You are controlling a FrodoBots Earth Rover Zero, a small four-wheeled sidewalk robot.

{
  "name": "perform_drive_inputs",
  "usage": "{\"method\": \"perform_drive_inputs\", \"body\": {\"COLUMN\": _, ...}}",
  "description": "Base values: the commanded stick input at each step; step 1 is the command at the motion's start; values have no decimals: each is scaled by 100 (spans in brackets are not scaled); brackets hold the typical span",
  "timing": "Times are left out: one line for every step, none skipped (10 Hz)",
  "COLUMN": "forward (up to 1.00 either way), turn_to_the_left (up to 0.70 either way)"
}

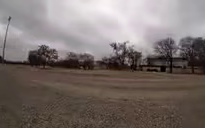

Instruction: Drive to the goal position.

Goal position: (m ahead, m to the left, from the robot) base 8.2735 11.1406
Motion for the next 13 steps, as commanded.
{"method": "perform_drive_inputs", "body": {"forward": 50, "turn_to_the_left": -1}}
{"method": "perform_drive_inputs", "body": {"forward": 50, "turn_to_the_left": -1}}
{"method": "perform_drive_inputs", "body": {"forward": 50, "turn_to_the_left": -1}}
{"method": "perform_drive_inputs", "body": {"forward": 50, "turn_to_the_left": 1}}
{"method": "perform_drive_inputs", "body": {"forward": 50, "turn_to_the_left": 3}}
{"method": "perform_drive_inputs", "body": {"forward": 50, "turn_to_the_left": 4}}
{"method": "perform_drive_inputs", "body": {"forward": 50, "turn_to_the_left": 21}}
{"method": "perform_drive_inputs", "body": {"forward": 50, "turn_to_the_left": 42}}
{"method": "perform_drive_inputs", "body": {"forward": 50, "turn_to_the_left": 14}}
{"method": "perform_drive_inputs", "body": {"forward": 50, "turn_to_the_left": 0}}
{"method": "perform_drive_inputs", "body": {"forward": 50, "turn_to_the_left": -1}}
{"method": "perform_drive_inputs", "body": {"forward": 50, "turn_to_the_left": -1}}
{"method": "perform_drive_inputs", "body": {"forward": 50, "turn_to_the_left": -1}}
